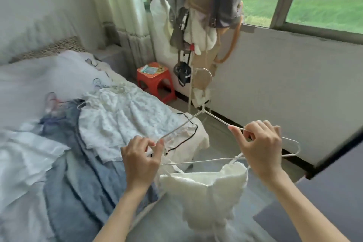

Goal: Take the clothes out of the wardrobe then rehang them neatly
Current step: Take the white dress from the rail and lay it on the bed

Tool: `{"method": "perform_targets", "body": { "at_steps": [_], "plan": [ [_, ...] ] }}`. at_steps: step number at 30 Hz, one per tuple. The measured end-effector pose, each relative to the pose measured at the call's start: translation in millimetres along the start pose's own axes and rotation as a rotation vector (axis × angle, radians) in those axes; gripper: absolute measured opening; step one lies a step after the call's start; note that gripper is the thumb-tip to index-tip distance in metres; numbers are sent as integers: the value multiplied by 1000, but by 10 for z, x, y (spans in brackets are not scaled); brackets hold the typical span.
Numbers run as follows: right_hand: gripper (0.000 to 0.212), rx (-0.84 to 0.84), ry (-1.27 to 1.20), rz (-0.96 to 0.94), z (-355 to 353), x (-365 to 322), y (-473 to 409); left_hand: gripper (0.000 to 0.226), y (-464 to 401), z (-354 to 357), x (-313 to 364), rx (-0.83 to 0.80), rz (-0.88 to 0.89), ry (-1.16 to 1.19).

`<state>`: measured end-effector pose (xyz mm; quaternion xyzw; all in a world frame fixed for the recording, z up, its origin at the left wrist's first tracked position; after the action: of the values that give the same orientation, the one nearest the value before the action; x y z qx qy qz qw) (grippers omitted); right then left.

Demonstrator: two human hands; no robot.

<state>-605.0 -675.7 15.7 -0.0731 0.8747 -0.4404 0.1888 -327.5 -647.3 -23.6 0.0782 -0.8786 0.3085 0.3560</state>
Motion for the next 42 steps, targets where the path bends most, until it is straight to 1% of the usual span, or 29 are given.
{"method": "perform_targets", "body": {
  "at_steps": [7,11,12,14,16,17,20,21,22,24,26,27,30,33,35,37,42],
  "plan": [
    [45,7,-255,-144,714,-1039,-558,33,-368,-942,-386,336,-96,-199],
    [33,0,-452,-180,1008,-1515,-871,33,-625,-1393,-427,502,-116,-291],
    [33,-16,-502,-197,1079,-1603,-905,33,-676,-1494,-445,537,-132,-313],
    [48,-80,-602,-222,1222,-1708,-882,35,-761,-1672,-492,603,-163,-365],
    [61,-207,-687,-192,1338,-1751,-723,36,-850,-1810,-508,659,-166,-414],
    [67,-325,-712,-147,1409,-1755,-611,36,-903,-1865,-494,683,-166,-427],
    [86,-790,-762,31,1781,-1773,-223,37,-1115,-2012,-387,739,-158,-436],
    [86,-884,-837,65,1894,-1813,-158,37,-1193,-2064,-339,760,-150,-438],
    [78,-944,-932,112,1987,-1868,-133,37,-1270,-2121,-290,784,-135,-438],
    [46,-1039,-1055,205,2100,-2027,-154,36,-1414,-2261,-208,834,-106,-445],
    [15,-1018,-1066,261,2178,-2206,-248,36,-1541,-2423,-196,871,-100,-452],
    [10,-986,-1082,290,2195,-2311,-322,38,-1599,-2511,-216,886,-110,-454],
    [16,-917,-1180,310,2206,-2718,-618,46,-1808,-2848,-345,971,-149,-481],
    [31,-892,-1270,279,2275,-3245,-984,41,-2131,-3262,-493,1065,-226,-591],
    [39,-872,-1339,278,2375,-3680,-1272,40,-2427,-3534,-575,1106,-247,-608],
    [39,-848,-1416,291,2510,-4144,-1558,39,-2756,-3777,-673,1134,-231,-580],
    [39,-738,-1438,312,2913,-5020,-2078,37,-3482,-4276,-1110,1174,-150,-551]
  ]
}}
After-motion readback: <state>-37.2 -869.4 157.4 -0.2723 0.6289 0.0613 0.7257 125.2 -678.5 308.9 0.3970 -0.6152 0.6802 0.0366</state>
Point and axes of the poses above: each hand's wrist, its own y-axis away from the middle knuckle, its own z-axis out of the palm, x = y × z, the point moved 4 cm from there along -y, towards the middle knuckle, and after that the axes turned 2 degrees about -z, right-handed, at the moved point
